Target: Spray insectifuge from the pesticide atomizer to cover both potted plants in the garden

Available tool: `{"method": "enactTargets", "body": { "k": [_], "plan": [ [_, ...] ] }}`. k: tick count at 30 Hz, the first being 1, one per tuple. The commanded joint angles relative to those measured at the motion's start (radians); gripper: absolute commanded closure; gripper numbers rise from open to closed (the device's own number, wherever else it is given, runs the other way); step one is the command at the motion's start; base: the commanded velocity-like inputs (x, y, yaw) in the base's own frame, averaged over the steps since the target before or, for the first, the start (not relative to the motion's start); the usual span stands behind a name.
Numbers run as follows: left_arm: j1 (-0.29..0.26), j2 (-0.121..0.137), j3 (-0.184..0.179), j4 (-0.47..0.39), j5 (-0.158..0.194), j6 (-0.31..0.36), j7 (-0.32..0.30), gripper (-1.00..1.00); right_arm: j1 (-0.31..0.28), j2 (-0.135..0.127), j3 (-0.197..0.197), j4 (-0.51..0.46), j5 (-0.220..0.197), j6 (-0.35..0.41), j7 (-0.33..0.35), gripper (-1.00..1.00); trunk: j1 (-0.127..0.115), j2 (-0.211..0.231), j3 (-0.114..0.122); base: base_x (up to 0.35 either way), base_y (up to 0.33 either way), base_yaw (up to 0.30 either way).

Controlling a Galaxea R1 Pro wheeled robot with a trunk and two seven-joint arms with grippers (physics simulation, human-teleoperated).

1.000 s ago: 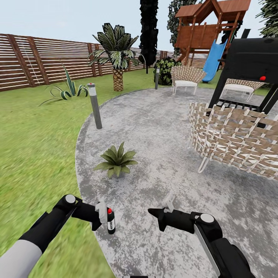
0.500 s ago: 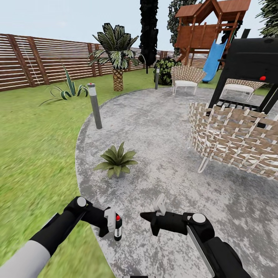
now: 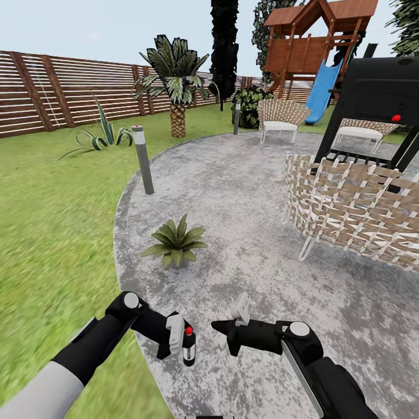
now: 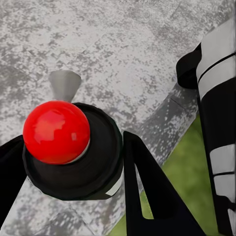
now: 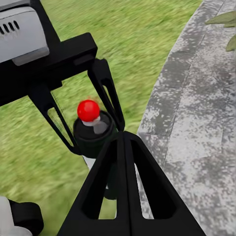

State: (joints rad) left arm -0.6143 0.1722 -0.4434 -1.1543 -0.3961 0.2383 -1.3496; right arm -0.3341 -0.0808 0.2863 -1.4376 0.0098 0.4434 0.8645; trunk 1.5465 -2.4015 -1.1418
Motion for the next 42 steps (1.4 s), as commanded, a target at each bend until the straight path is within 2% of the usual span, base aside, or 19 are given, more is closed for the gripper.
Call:
{"method": "enactTargets", "body": {
  "k": [1, 5, 11, 23, 29, 42],
  "plan": [
    [0.000, -0.004, -0.001, -0.002, -0.002, 0.010, -0.004, 1.00, -0.001, 0.000, 0.001, -0.001, 0.001, 0.006, 0.002, 1.00, 0.000, 0.000, -0.001, 0.000, 0.000, 0.000],
    [0.001, -0.021, -0.004, -0.002, -0.004, 0.011, -0.005, 1.00, -0.001, 0.000, 0.001, -0.001, 0.001, 0.006, 0.002, 1.00, 0.000, 0.000, -0.001, 0.000, 0.000, 0.000],
    [0.001, -0.035, -0.030, -0.001, -0.007, 0.013, 0.002, 1.00, -0.001, 0.000, 0.001, -0.001, 0.000, 0.006, 0.002, 1.00, 0.000, 0.000, -0.001, 0.000, 0.000, 0.000],
    [-0.003, -0.049, -0.028, -0.001, -0.007, 0.015, 0.012, 1.00, -0.001, 0.000, 0.001, -0.001, -0.001, 0.006, 0.002, 1.00, 0.000, 0.000, -0.001, 0.000, 0.000, 0.000],
    [-0.003, -0.062, -0.028, -0.001, -0.007, 0.014, 0.054, 1.00, 0.000, 0.000, 0.001, -0.001, -0.001, 0.006, 0.002, 1.00, 0.000, 0.000, -0.001, 0.000, 0.000, 0.000],
    [-0.003, -0.072, -0.029, -0.002, -0.003, 0.010, 0.050, 1.00, -0.001, 0.000, 0.001, -0.001, -0.001, 0.006, 0.002, 1.00, 0.000, 0.000, -0.001, 0.000, 0.000, 0.000]
  ]
}}
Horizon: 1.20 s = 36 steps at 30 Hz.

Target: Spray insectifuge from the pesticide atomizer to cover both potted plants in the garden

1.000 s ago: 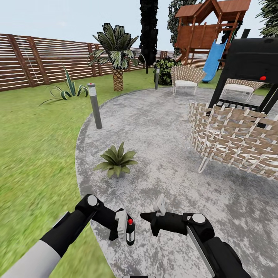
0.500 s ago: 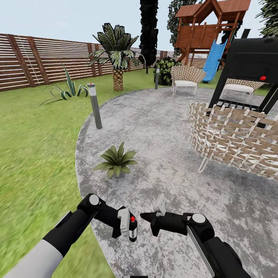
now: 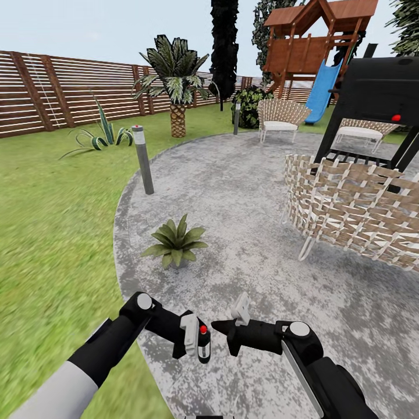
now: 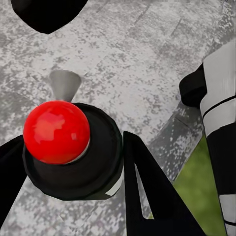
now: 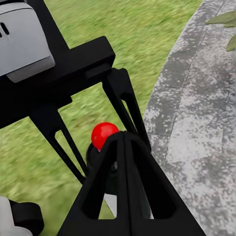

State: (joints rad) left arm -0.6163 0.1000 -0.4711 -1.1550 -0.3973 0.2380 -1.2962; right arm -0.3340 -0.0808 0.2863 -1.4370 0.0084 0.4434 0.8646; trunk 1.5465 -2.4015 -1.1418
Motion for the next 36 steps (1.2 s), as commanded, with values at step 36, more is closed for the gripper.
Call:
{"method": "enactTargets", "body": {
  "k": [36],
  "plan": [
    [-0.001, 0.012, 0.010, 0.030, -0.071, 0.011, 0.005, 1.00, -0.001, 0.000, 0.001, -0.003, 0.001, 0.006, 0.002, 1.00, 0.000, 0.000, -0.001, 0.000, 0.000, 0.000]
  ]
}}
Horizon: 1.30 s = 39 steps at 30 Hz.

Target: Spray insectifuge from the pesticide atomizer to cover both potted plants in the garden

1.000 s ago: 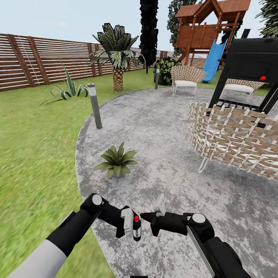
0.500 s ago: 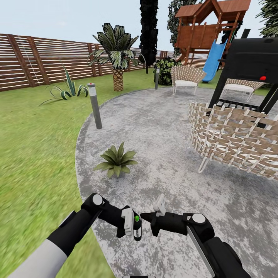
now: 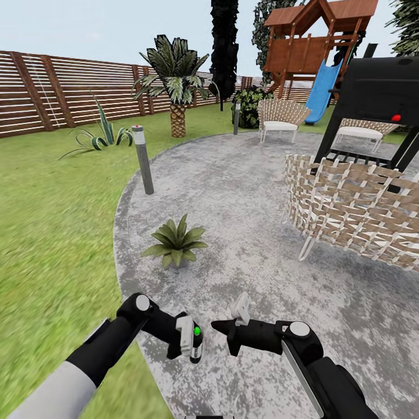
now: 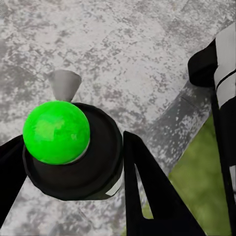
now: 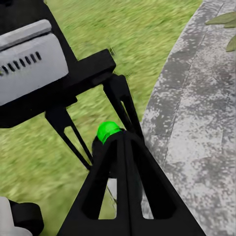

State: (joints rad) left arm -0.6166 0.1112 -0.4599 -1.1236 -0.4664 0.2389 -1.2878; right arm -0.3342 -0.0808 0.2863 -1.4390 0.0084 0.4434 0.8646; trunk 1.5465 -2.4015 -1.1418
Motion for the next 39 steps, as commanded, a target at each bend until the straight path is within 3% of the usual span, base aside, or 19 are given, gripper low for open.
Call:
{"method": "enactTargets", "body": {
  "k": [1, 7, 11, 12, 14, 17, 19, 21, 22, 24, 25, 28, 32, 35, 39],
  "plan": [
    [0.000, 0.011, 0.000, 0.003, -0.014, 0.009, -0.003, 1.00, -0.001, 0.000, 0.001, -0.001, 0.001, 0.006, 0.002, 1.00, 0.000, 0.000, -0.001, 0.000, 0.000, 0.000],
    [0.005, 0.113, 0.011, 0.014, -0.036, 0.007, -0.002, 1.00, -0.001, 0.000, 0.001, -0.002, 0.000, 0.006, 0.002, 1.00, 0.000, 0.000, -0.001, 0.000, 0.000, 0.000],
    [0.013, 0.159, 0.080, 0.014, -0.037, 0.003, -0.010, 1.00, 0.000, -0.002, 0.000, -0.004, -0.001, 0.006, 0.002, 1.00, 0.000, 0.000, -0.001, 0.000, 0.000, 0.000],
    [0.014, 0.169, 0.098, 0.014, -0.037, -0.003, -0.011, 1.00, -0.001, -0.002, 0.000, -0.004, -0.001, 0.006, 0.002, -1.00, 0.000, 0.000, -0.001, 0.000, 0.000, 0.000],
    [0.014, 0.192, 0.141, 0.014, -0.037, -0.030, -0.013, 1.00, -0.001, -0.002, -0.001, -0.004, 0.000, 0.006, 0.002, -1.00, 0.000, 0.000, -0.001, 0.000, 0.000, 0.000],
    [0.014, 0.204, 0.200, 0.014, -0.037, -0.042, -0.013, 1.00, -0.001, -0.003, -0.008, -0.002, 0.002, 0.005, -0.001, -1.00, 0.000, 0.000, -0.001, 0.000, 0.000, 0.000],
    [0.013, 0.203, 0.268, 0.014, -0.037, -0.040, -0.006, 1.00, -0.001, -0.004, -0.009, 0.002, 0.003, 0.003, -0.008, -1.00, 0.000, 0.000, -0.001, 0.000, 0.000, 0.000],
    [0.008, 0.198, 0.359, 0.014, -0.037, -0.030, -0.001, 1.00, 0.000, -0.008, -0.017, 0.033, 0.003, -0.001, -0.040, -1.00, 0.000, 0.000, -0.001, 0.000, 0.000, 0.000],
    [0.006, 0.196, 0.400, 0.014, -0.037, -0.019, 0.000, 1.00, 0.000, -0.009, -0.028, 0.049, 0.003, -0.001, -0.069, -1.00, 0.000, 0.000, -0.001, 0.000, 0.000, 0.000],
    [0.001, 0.192, 0.504, 0.010, -0.034, 0.048, 0.001, 1.00, 0.000, -0.011, -0.071, 0.125, 0.001, -0.021, -0.219, -1.00, 0.000, 0.000, -0.001, 0.000, 0.000, 0.000],
    [0.000, 0.192, 0.525, 0.007, -0.033, 0.080, 0.000, 1.00, 0.000, -0.011, -0.080, 0.160, 0.001, -0.043, -0.277, -1.00, 0.000, 0.000, -0.001, 0.000, 0.000, 0.000],
    [-0.020, 0.190, 0.557, 0.000, -0.030, 0.192, -0.001, 1.00, 0.001, -0.010, -0.092, 0.285, -0.002, -0.167, -0.460, -1.00, 0.000, 0.000, -0.001, 0.000, 0.000, 0.000],
    [-0.080, 0.178, 0.566, 0.004, -0.032, 0.336, 0.000, 1.00, 0.002, -0.009, -0.095, 0.454, -0.006, -0.374, -0.664, -1.00, 0.000, 0.000, -0.001, 0.000, 0.000, 0.000],
    [-0.120, 0.166, 0.563, 0.007, -0.034, 0.415, 0.002, 1.00, 0.003, -0.009, -0.096, 0.536, -0.008, -0.479, -0.711, -1.00, 0.000, 0.000, -0.001, 0.000, 0.000, 0.000],
    [-0.180, 0.158, 0.561, 0.011, -0.035, 0.487, 0.002, 1.00, 0.003, -0.010, -0.096, 0.606, -0.011, -0.530, -0.722, -1.00, 0.000, 0.000, -0.001, 0.000, 0.000, 0.000]
  ]
}}
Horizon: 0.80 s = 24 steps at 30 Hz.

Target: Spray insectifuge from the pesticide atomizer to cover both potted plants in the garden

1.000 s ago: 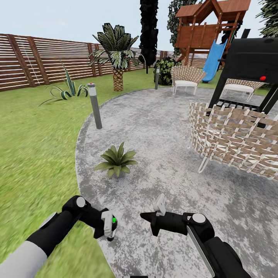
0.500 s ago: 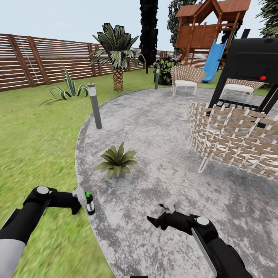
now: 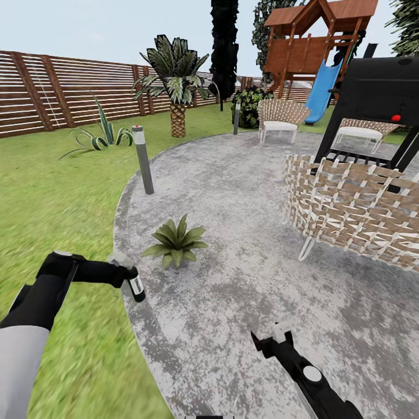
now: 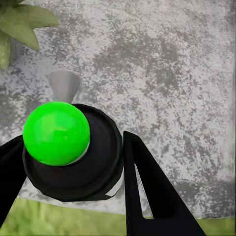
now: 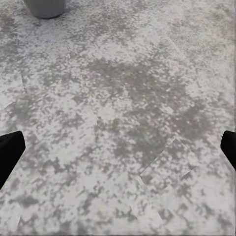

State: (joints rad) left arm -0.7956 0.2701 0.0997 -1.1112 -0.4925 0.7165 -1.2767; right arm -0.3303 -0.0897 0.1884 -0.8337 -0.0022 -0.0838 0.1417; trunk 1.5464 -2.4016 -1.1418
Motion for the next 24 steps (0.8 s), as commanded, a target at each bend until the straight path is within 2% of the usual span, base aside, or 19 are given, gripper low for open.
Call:
{"method": "enactTargets", "body": {
  "k": [1, 3, 5, 6, 7, 10, 11, 14, 17, 19, 21, 23, 24],
  "plan": [
    [-0.014, -0.001, 0.001, 0.000, -0.008, 0.026, -0.009, 1.00, 0.000, 0.000, 0.002, 0.014, -0.001, -0.016, 0.000, -1.00, 0.000, 0.000, -0.001, 0.000, 0.000, 0.000],
    [-0.039, -0.002, 0.000, 0.000, -0.008, 0.070, -0.009, 1.00, 0.000, -0.001, 0.001, 0.045, -0.016, -0.056, -0.005, -1.00, 0.000, 0.000, -0.001, 0.000, 0.000, 0.000],
    [-0.061, -0.003, 0.000, 0.000, -0.009, 0.120, -0.009, 1.00, 0.000, -0.003, -0.012, 0.091, -0.061, -0.111, -0.008, -1.00, 0.000, 0.000, -0.001, 0.000, 0.000, 0.000],
    [-0.077, -0.003, -0.001, 0.000, -0.010, 0.150, -0.009, 1.00, 0.000, -0.006, -0.038, 0.130, -0.099, -0.152, -0.010, -1.00, 0.000, 0.000, -0.001, 0.000, 0.000, 0.000],
    [-0.089, -0.004, -0.001, 0.001, -0.009, 0.164, -0.008, 1.00, 0.000, -0.008, -0.062, 0.153, -0.117, -0.174, -0.011, -1.00, 0.000, 0.000, -0.001, 0.000, 0.000, 0.000],
    [-0.118, -0.017, -0.009, 0.002, -0.012, 0.209, -0.007, 1.00, 0.000, -0.020, -0.169, 0.205, -0.141, -0.207, -0.034, -1.00, 0.000, 0.000, -0.001, 0.000, 0.000, 0.000],
    [-0.128, -0.026, -0.026, 0.002, -0.023, 0.239, -0.007, 1.00, 0.000, -0.022, -0.222, 0.216, -0.145, -0.213, -0.048, -1.00, 0.000, 0.000, -0.001, 0.000, 0.000, 0.000],
    [-0.136, -0.034, -0.087, 0.001, -0.061, 0.271, -0.008, 1.00, 0.000, -0.025, -0.287, 0.233, -0.148, -0.218, -0.064, -1.00, 0.000, 0.000, -0.001, 0.000, 0.000, 0.000],
    [-0.136, -0.035, -0.149, 0.002, -0.090, 0.284, -0.011, 1.00, 0.000, -0.025, -0.308, 0.265, -0.149, -0.220, -0.081, -1.00, 0.000, 0.000, -0.001, 0.000, 0.000, 0.000],
    [-0.136, -0.036, -0.168, 0.015, -0.098, 0.289, -0.013, 1.00, 0.001, -0.025, -0.312, 0.280, -0.150, -0.221, -0.116, -1.00, 0.000, 0.000, 0.000, 0.000, 0.000, 0.000],
    [-0.152, -0.037, -0.177, 0.090, -0.102, 0.292, -0.015, 1.00, 0.001, -0.022, -0.313, 0.286, -0.151, -0.222, -0.167, -1.00, 0.000, 0.000, 0.001, 0.000, 0.000, 0.000],
    [-0.194, -0.037, -0.179, 0.187, -0.103, 0.292, -0.016, 1.00, 0.001, -0.021, -0.314, 0.288, -0.151, -0.223, -0.191, -1.00, 0.000, 0.000, 0.003, 0.000, 0.000, 0.000],
    [-0.264, -0.039, -0.181, 0.316, -0.105, 0.292, -0.016, 1.00, 0.000, -0.021, -0.314, 0.289, -0.151, -0.223, -0.202, -1.00, 0.000, 0.000, 0.004, 0.000, 0.000, 0.000]
  ]
}}
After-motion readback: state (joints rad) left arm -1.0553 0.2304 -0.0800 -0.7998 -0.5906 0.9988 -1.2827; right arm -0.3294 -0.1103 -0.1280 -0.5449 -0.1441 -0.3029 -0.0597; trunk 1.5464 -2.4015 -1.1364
